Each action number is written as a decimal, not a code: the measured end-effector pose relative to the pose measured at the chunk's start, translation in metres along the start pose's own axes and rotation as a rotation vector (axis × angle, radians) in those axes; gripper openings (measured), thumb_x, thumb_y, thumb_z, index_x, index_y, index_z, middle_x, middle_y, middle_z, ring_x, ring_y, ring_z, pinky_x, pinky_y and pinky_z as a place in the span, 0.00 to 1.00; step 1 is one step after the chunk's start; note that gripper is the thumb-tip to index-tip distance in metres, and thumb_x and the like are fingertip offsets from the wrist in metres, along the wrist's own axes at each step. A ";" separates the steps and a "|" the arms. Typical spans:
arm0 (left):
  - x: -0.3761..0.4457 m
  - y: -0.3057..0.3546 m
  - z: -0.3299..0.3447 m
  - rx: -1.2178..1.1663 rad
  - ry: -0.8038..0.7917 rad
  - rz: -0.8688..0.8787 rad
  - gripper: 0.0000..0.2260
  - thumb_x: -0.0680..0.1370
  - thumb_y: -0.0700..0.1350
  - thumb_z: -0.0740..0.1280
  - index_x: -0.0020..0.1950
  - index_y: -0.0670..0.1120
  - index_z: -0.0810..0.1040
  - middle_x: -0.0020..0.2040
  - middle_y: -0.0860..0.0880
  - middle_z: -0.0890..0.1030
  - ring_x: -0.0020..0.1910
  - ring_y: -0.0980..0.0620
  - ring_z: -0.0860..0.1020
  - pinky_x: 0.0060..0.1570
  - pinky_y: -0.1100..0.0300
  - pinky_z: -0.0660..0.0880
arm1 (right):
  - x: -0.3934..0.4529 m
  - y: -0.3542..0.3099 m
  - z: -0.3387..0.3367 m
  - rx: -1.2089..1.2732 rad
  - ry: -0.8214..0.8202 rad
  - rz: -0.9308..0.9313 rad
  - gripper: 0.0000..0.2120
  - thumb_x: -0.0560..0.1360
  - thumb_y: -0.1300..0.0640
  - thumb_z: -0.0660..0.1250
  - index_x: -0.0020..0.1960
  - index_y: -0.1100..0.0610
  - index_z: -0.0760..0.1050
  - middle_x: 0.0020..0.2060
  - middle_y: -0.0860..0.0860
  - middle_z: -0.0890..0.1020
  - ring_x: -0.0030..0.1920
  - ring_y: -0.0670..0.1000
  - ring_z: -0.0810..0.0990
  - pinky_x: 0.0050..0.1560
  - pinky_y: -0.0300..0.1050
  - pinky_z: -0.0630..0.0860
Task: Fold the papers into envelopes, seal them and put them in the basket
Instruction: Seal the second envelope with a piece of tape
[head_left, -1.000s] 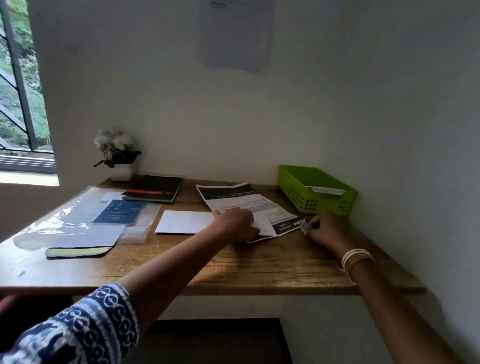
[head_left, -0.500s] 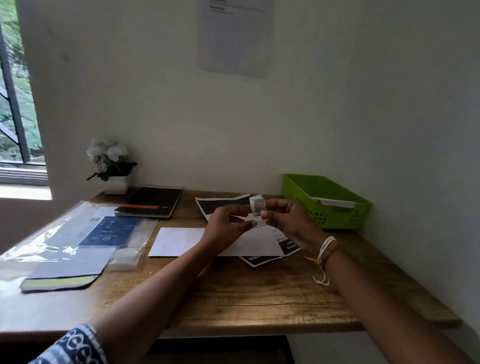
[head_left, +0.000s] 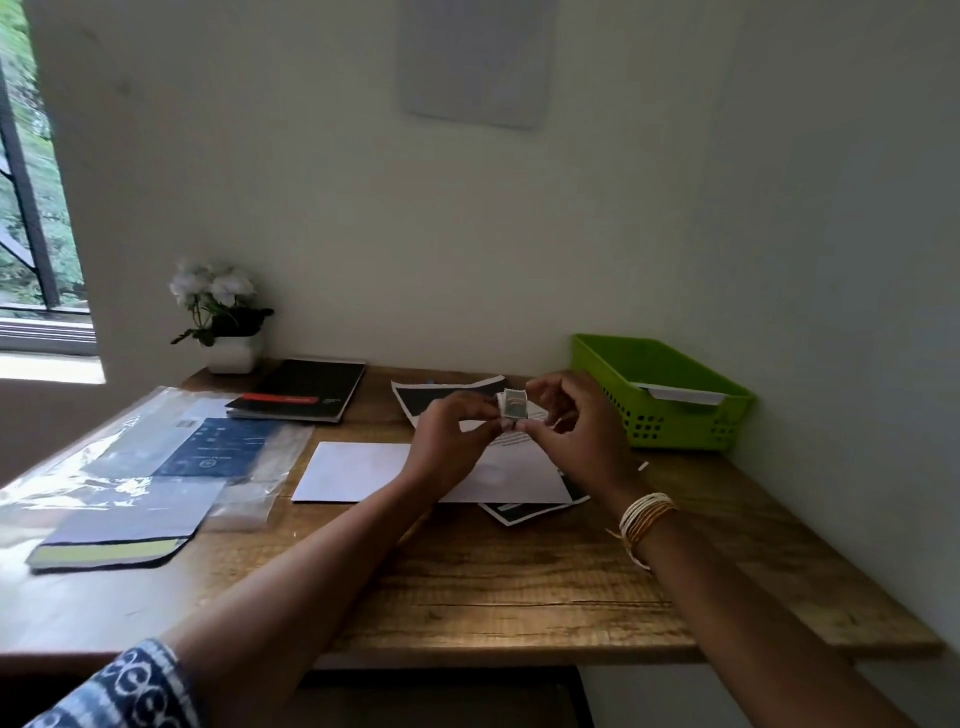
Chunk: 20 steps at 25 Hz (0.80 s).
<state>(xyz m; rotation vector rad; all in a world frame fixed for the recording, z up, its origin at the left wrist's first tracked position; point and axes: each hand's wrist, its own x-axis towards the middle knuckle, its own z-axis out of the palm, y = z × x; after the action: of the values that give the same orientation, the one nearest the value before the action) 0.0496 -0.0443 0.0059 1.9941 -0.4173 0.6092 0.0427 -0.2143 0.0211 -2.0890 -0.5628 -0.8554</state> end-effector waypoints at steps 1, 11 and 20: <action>0.000 0.000 0.000 -0.001 -0.014 0.003 0.08 0.73 0.42 0.72 0.51 0.44 0.84 0.56 0.49 0.82 0.55 0.55 0.78 0.54 0.60 0.75 | 0.000 -0.001 -0.001 -0.052 -0.001 -0.092 0.15 0.66 0.60 0.77 0.51 0.53 0.80 0.44 0.48 0.77 0.40 0.46 0.77 0.39 0.35 0.76; -0.005 0.008 -0.003 0.015 -0.036 0.026 0.08 0.74 0.39 0.71 0.53 0.44 0.83 0.53 0.50 0.84 0.52 0.57 0.79 0.44 0.73 0.69 | -0.002 -0.010 -0.004 -0.202 0.000 -0.293 0.10 0.68 0.60 0.74 0.49 0.58 0.84 0.45 0.51 0.85 0.47 0.47 0.83 0.48 0.46 0.81; -0.007 0.015 -0.003 0.110 -0.025 0.051 0.11 0.74 0.38 0.70 0.56 0.43 0.82 0.55 0.47 0.83 0.55 0.52 0.79 0.53 0.63 0.73 | 0.000 0.000 -0.001 0.095 0.042 0.126 0.07 0.72 0.58 0.72 0.49 0.58 0.82 0.46 0.53 0.83 0.47 0.48 0.82 0.49 0.43 0.80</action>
<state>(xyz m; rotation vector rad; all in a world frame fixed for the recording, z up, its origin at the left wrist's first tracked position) 0.0355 -0.0487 0.0138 2.1026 -0.4594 0.6515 0.0424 -0.2148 0.0221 -1.9934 -0.4364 -0.7838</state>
